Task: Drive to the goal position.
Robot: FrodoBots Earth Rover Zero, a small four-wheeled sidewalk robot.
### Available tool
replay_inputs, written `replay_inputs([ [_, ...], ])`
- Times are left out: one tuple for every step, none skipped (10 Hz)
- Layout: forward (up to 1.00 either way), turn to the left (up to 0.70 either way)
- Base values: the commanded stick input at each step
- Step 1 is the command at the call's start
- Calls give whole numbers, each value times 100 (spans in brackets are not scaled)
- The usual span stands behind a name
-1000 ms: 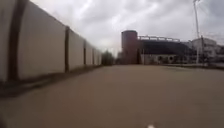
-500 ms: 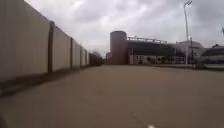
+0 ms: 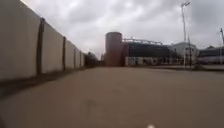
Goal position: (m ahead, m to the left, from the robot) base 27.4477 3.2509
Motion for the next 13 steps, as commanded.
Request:
replay_inputs([
  [100, 19],
  [100, 15],
  [100, 0],
  [100, 0],
  [100, 0],
  [100, 0],
  [100, 0],
  [100, 0],
  [100, 0],
  [100, 0],
  [100, 0],
  [100, 0],
  [100, 0],
])
